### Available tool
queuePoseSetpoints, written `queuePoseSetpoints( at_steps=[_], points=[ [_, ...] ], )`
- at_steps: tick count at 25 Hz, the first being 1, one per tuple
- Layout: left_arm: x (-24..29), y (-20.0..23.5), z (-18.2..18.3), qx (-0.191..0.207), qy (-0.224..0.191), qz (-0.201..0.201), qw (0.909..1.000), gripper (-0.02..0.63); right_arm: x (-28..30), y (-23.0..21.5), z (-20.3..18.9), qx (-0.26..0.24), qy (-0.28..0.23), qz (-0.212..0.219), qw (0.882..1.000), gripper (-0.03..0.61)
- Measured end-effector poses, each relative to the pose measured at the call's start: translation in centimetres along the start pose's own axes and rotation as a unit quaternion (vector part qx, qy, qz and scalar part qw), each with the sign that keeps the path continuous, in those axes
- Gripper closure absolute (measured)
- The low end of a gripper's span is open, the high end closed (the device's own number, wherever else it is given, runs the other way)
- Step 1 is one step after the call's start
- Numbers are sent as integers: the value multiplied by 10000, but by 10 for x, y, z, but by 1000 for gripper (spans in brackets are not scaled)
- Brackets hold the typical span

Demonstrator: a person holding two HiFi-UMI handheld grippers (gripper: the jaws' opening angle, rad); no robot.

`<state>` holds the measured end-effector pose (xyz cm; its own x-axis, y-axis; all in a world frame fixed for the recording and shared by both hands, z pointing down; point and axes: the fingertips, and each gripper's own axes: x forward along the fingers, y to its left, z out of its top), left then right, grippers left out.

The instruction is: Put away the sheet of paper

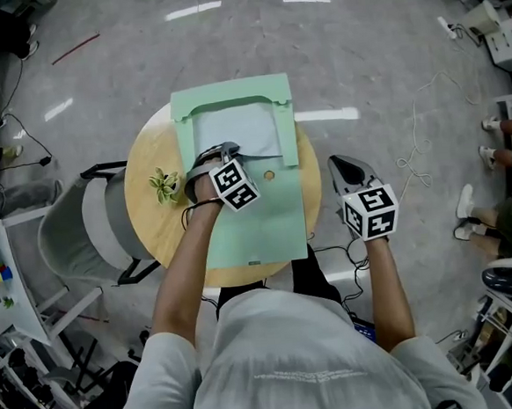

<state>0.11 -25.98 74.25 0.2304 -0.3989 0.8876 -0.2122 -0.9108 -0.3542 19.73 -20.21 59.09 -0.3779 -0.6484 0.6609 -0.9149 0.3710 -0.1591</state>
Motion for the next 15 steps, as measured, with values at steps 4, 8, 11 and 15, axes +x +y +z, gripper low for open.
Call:
queuePoseSetpoints(
  at_steps=[4, 8, 11, 15],
  points=[
    [5, 6, 0, 35, 35, -1, 10000, 589, -3, -1, -3, 16, 24, -2, 10000, 549],
    [12, 7, -2, 149, 60, -120, 9998, 589, -6, 1, -6, 5, -2, 25, 10000, 549],
    [11, 6, -2, 174, 28, -256, 9995, 559, -10, 2, -7, 12, -4, 2, 10000, 549],
    [5, 0, -2, 153, 0, -412, 9990, 449, -18, 7, -10, 14, -42, 60, 10000, 549]
  ],
)
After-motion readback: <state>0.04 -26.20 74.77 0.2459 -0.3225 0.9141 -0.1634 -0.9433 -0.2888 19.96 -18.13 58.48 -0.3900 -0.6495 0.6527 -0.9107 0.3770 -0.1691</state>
